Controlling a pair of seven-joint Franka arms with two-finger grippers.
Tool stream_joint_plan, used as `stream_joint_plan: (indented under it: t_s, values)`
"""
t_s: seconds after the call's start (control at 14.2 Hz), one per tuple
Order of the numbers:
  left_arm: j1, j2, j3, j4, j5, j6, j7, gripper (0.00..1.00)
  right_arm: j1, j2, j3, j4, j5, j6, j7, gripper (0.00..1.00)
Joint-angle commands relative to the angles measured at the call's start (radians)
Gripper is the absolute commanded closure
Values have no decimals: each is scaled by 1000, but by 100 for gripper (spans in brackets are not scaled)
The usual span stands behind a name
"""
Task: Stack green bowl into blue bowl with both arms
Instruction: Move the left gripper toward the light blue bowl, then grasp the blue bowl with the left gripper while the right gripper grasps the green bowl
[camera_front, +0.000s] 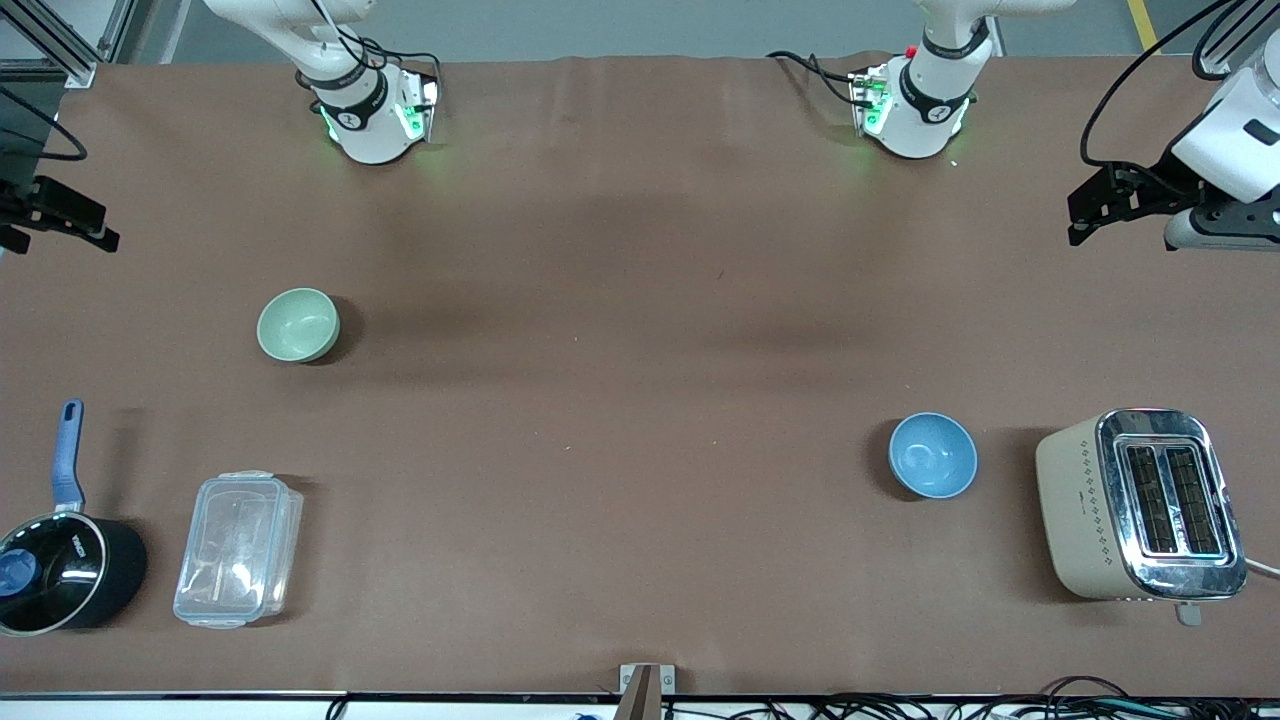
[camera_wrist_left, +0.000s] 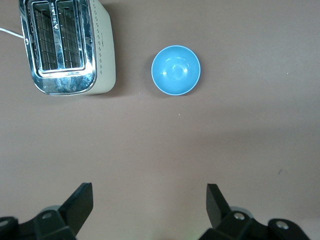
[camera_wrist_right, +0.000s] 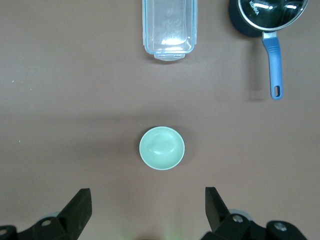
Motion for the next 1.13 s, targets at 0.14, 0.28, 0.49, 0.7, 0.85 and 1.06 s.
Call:
stream_joint_plan:
  t_s: [0.14, 0.28, 0.49, 0.7, 0.85, 1.06]
  values:
    - [-1, 17, 0, 29, 2, -18, 7, 0, -8, 14, 1, 18, 6, 11, 11, 0]
    - [3, 79, 2, 58, 2, -16, 8, 0, -14, 37, 0, 35, 9, 9, 17, 0]
    - [3, 198, 3, 32, 15, 66, -2, 0, -9, 34, -14, 30, 16, 5, 16, 0]
    - [28, 291, 5, -69, 19, 308, -4, 0, -8, 34, -14, 18, 16, 11, 12, 0]
    - [38, 365, 5, -107, 18, 439, -12, 0, -11, 34, -22, -28, 16, 43, 3, 0]
    - [46, 480, 10, -112, 18, 571, -30, 0, -11, 35, -77, -170, 17, 176, -76, 0]
